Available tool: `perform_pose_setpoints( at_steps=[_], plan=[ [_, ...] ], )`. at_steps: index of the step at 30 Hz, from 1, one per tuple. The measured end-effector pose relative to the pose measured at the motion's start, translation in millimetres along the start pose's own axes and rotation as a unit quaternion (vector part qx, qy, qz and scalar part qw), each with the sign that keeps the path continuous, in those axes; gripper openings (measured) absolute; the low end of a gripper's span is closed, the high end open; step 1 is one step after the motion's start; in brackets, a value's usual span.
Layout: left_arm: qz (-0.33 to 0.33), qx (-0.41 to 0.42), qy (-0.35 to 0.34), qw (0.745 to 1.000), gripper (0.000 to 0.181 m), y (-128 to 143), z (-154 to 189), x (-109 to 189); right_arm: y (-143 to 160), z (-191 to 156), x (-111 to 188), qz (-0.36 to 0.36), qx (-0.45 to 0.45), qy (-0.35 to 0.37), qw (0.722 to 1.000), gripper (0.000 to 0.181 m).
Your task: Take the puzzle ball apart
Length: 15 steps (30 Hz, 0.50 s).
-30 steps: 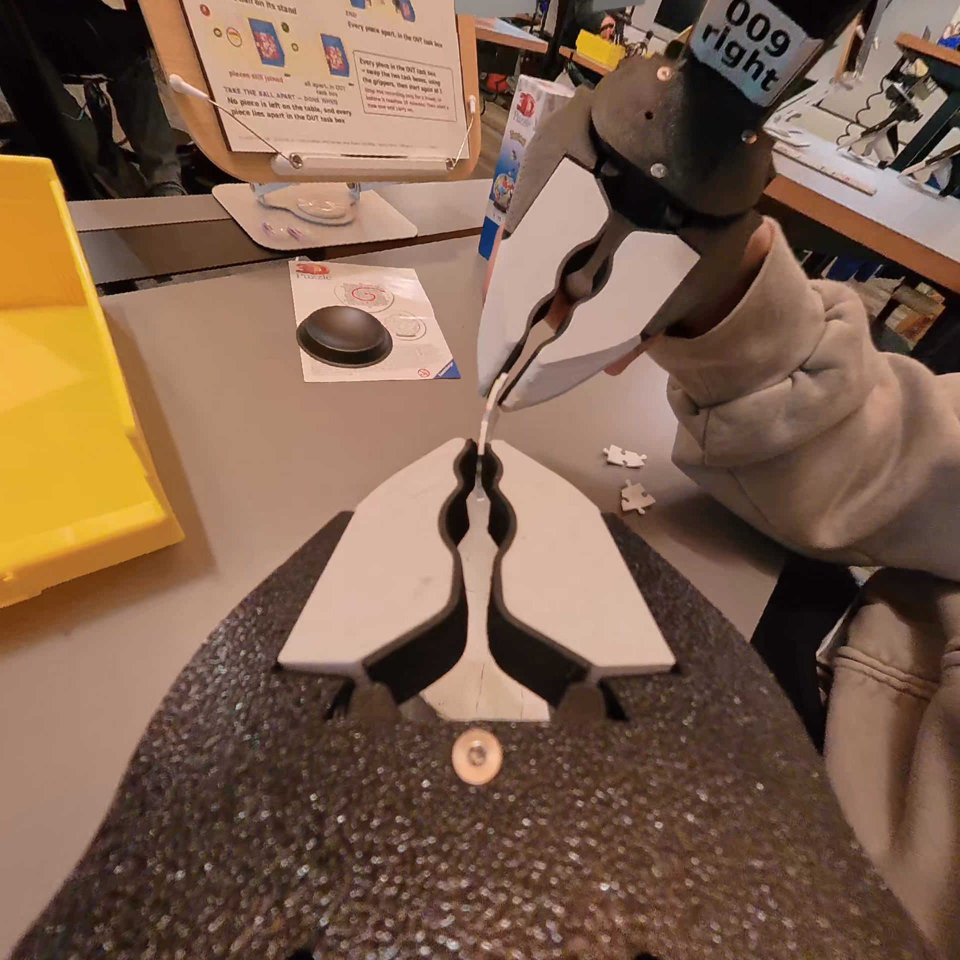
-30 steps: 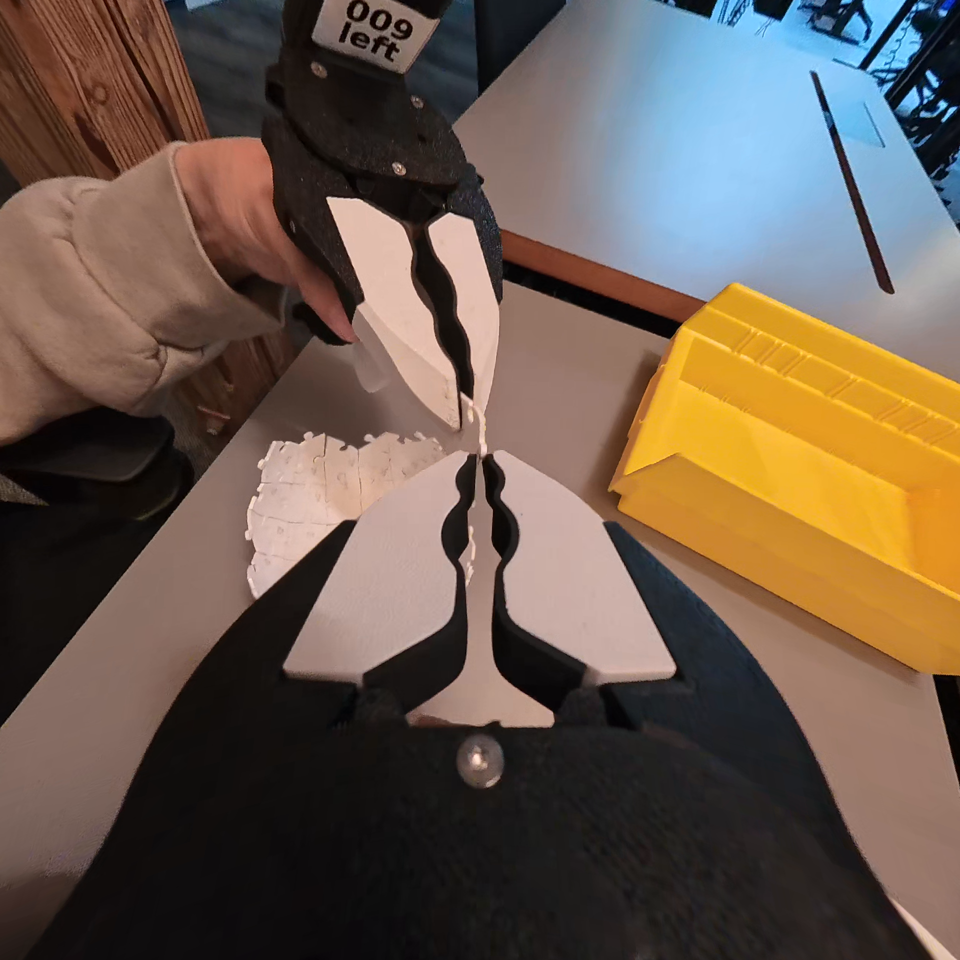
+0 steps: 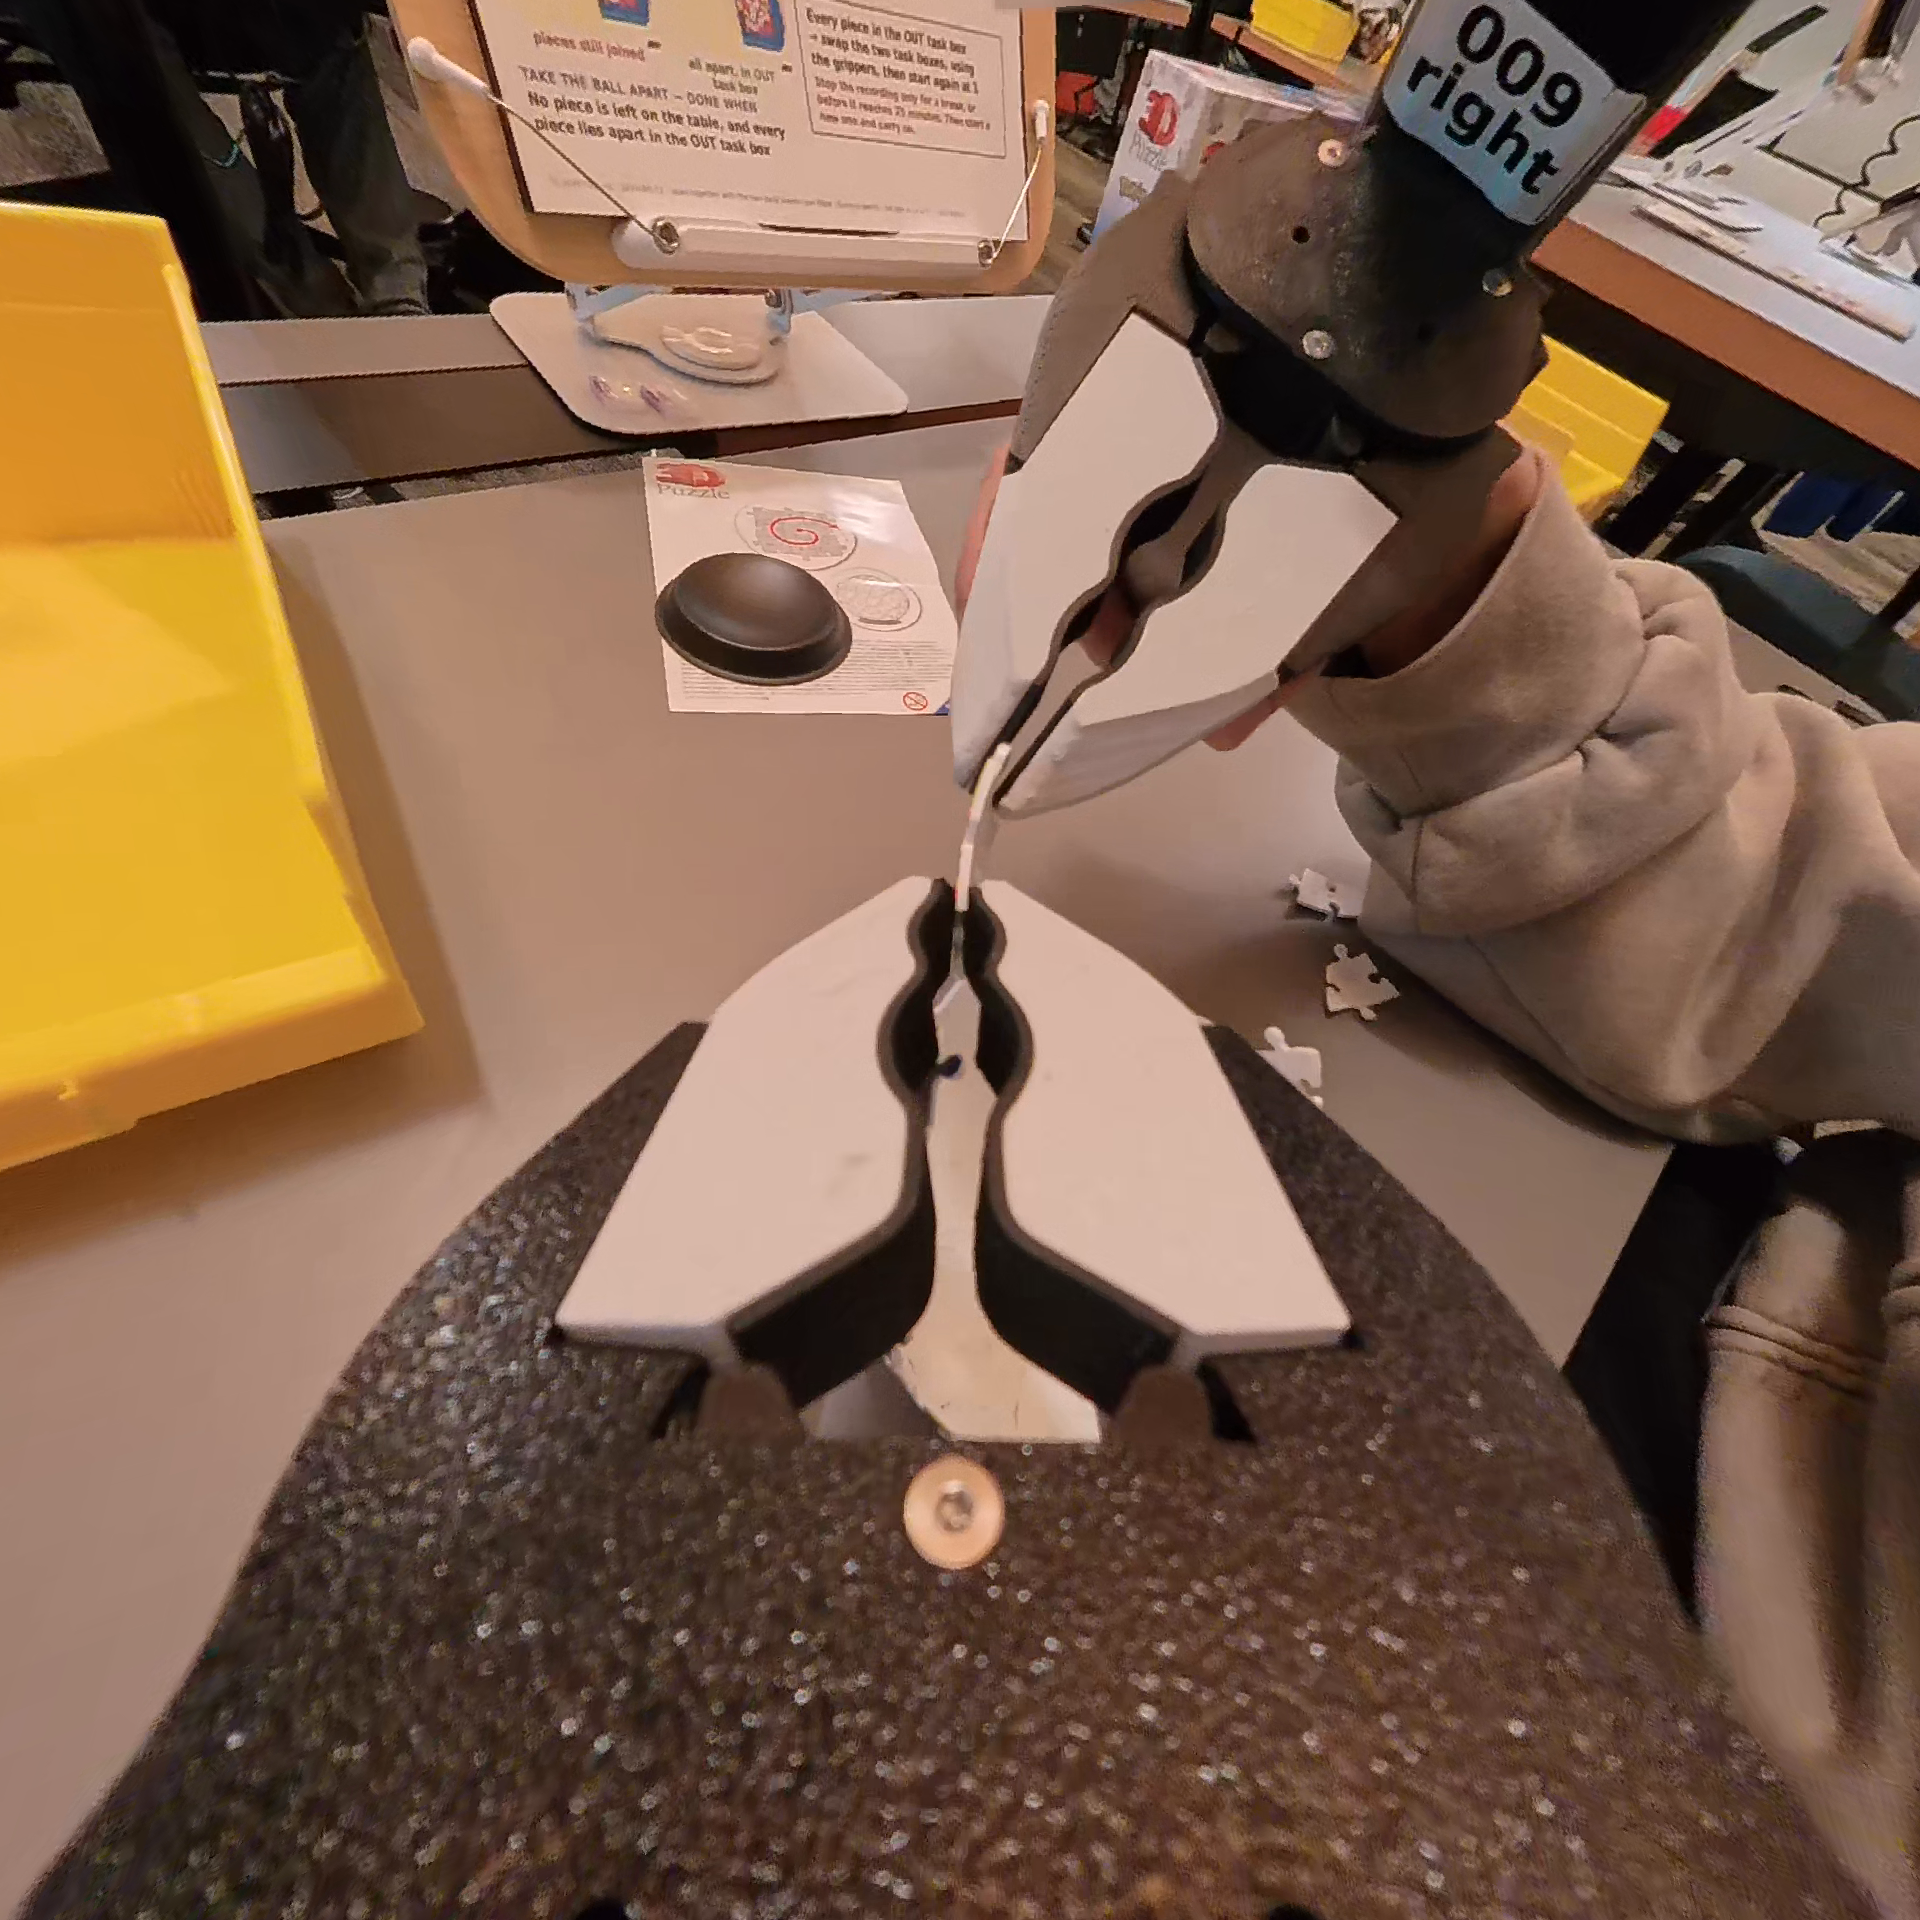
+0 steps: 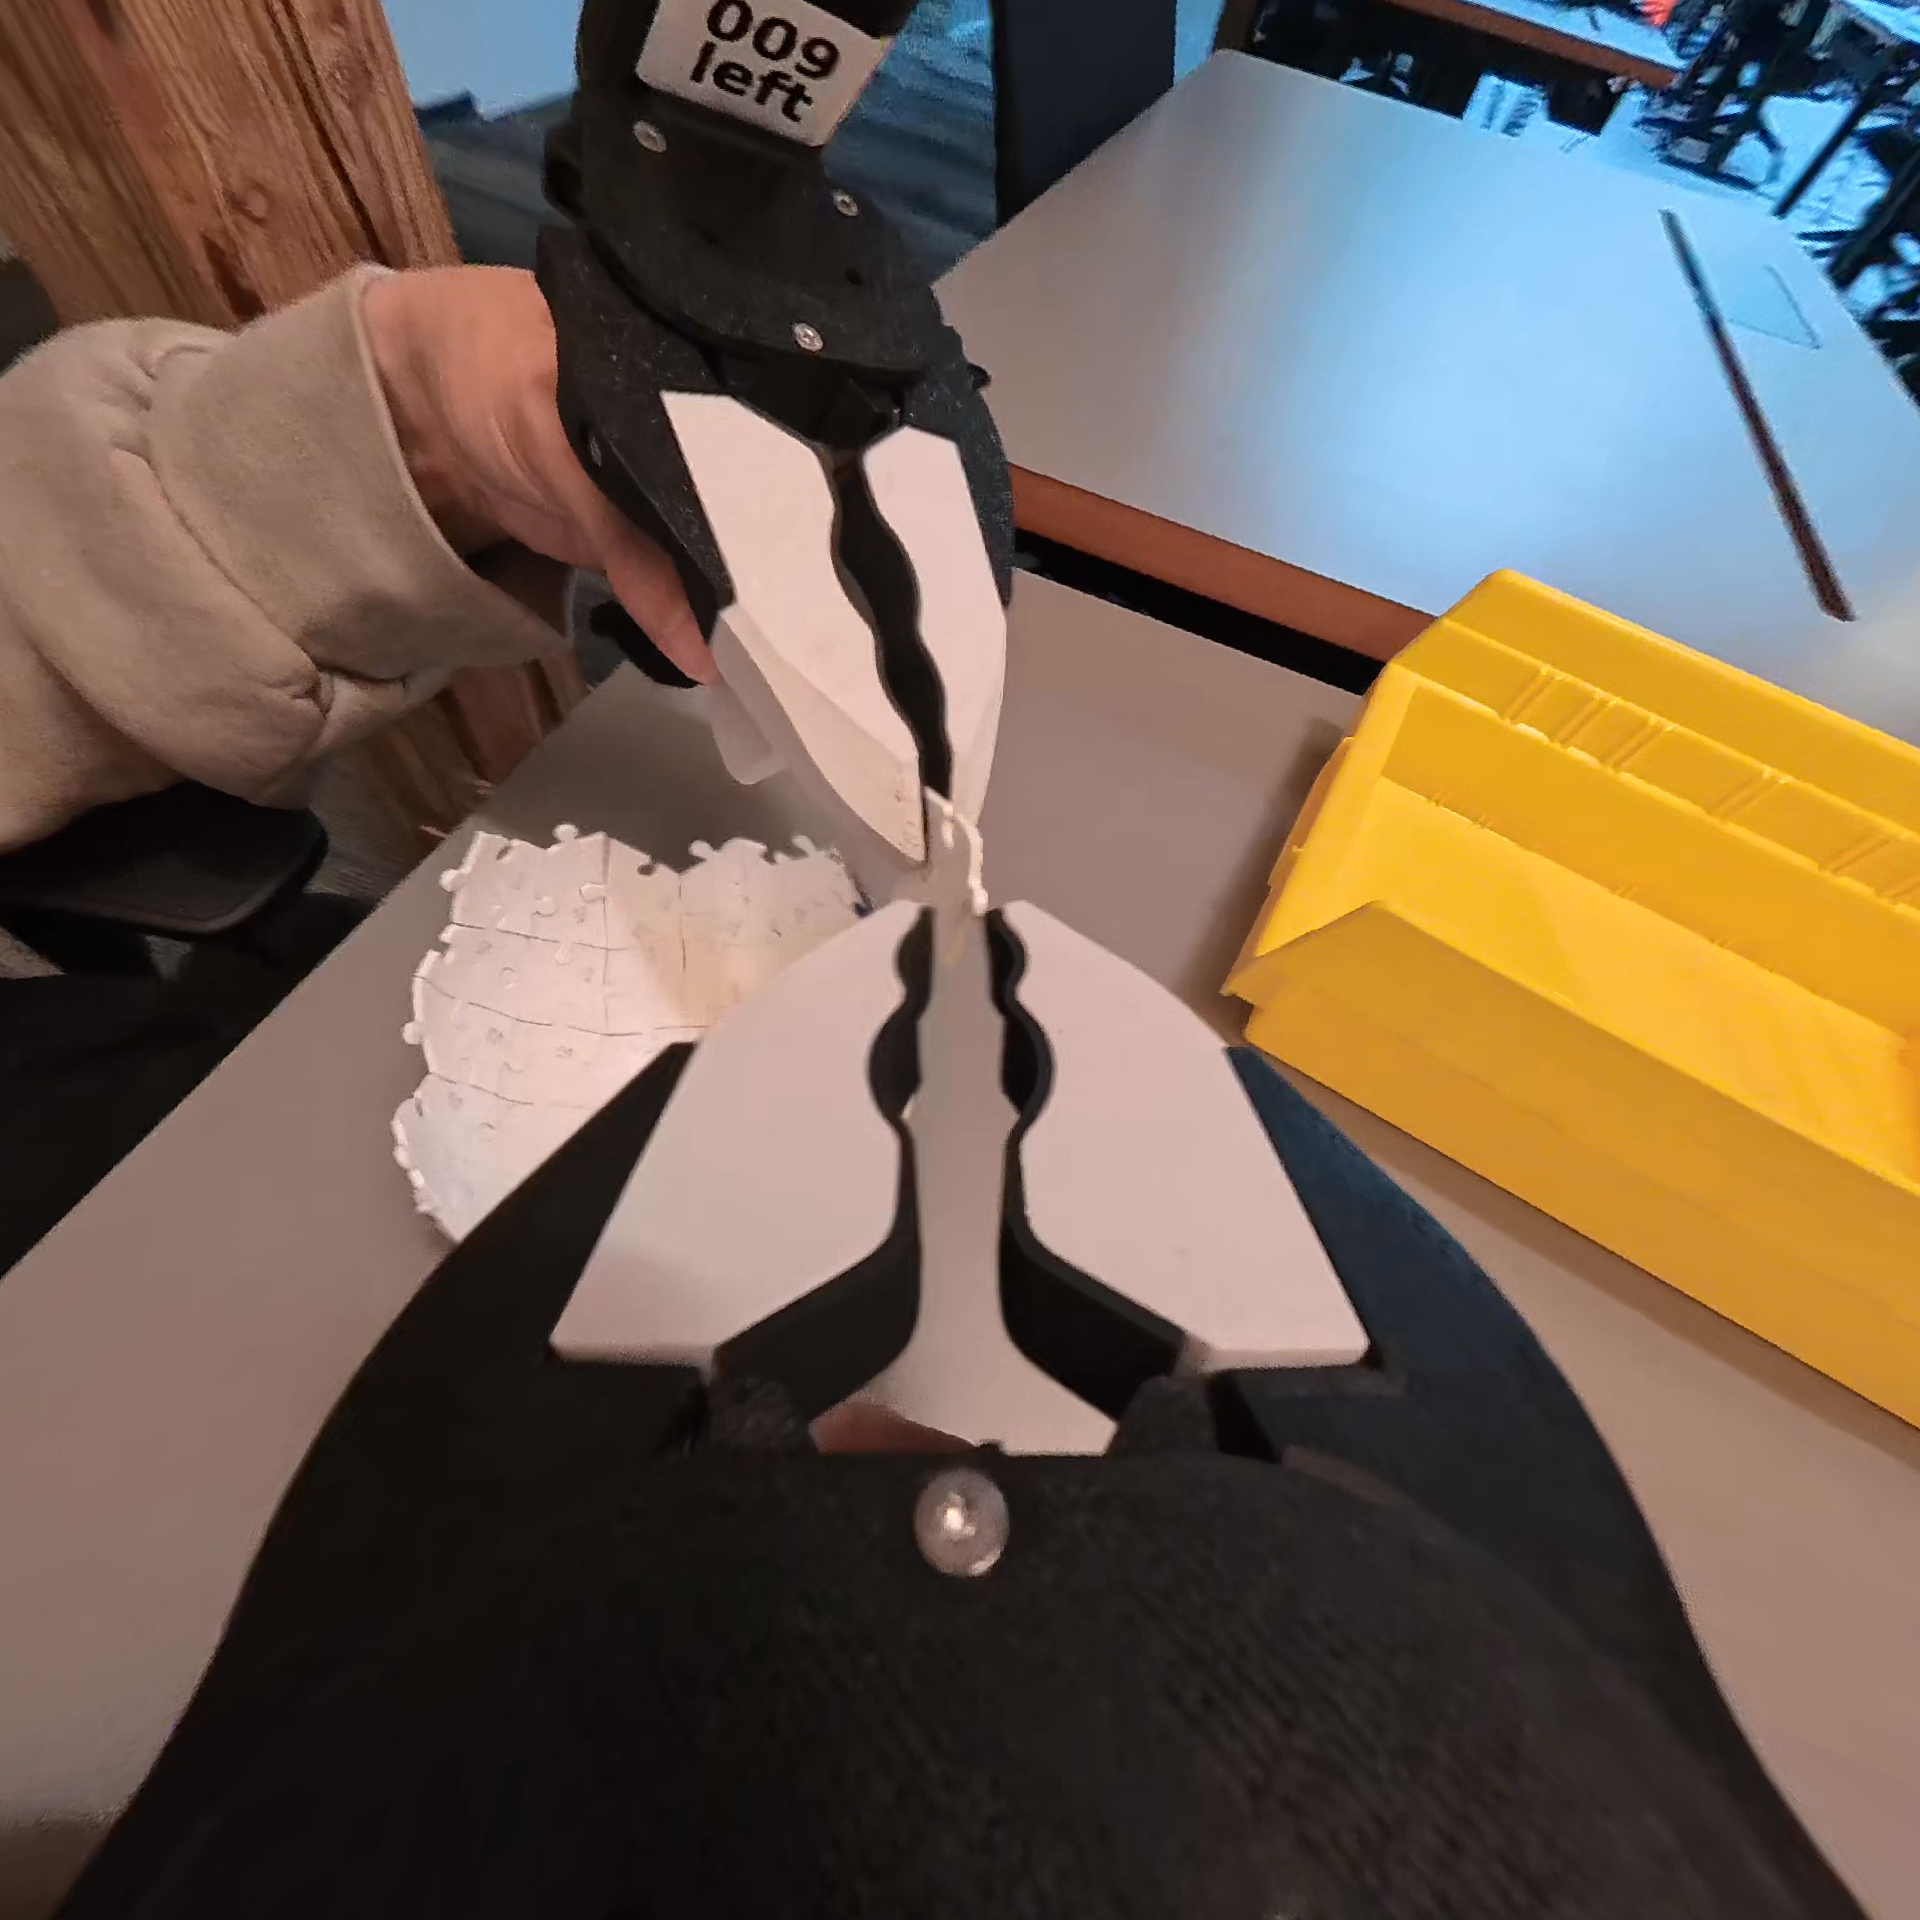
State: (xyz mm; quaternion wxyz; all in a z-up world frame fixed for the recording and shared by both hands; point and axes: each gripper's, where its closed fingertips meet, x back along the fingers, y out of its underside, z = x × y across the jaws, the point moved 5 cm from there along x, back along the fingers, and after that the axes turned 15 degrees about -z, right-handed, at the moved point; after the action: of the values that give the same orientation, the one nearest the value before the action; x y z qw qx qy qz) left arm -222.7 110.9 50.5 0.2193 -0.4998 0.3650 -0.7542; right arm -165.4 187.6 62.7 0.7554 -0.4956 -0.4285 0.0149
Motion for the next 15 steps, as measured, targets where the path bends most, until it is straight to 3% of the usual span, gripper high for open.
perform_pose_setpoints(
  at_steps=[2,4,15],
  plan=[
    [0.001,-0.003,-0.008,1.000,0.001,-0.5,0.0,0.9,-1.4,-3.4,-3.0,0.008,-0.009,-0.021,1.000,0.022],
    [-0.005,-0.011,-0.019,1.000,0.001,-1.0,1.1,0.8,-0.5,0.8,-5.3,0.003,-0.012,0.001,1.000,0.006],
    [-0.021,-0.054,-0.049,0.997,0.001,-2.7,9.3,0.8,-8.6,-6.0,2.3,0.041,0.044,0.012,0.998,0.003]
  ],
)
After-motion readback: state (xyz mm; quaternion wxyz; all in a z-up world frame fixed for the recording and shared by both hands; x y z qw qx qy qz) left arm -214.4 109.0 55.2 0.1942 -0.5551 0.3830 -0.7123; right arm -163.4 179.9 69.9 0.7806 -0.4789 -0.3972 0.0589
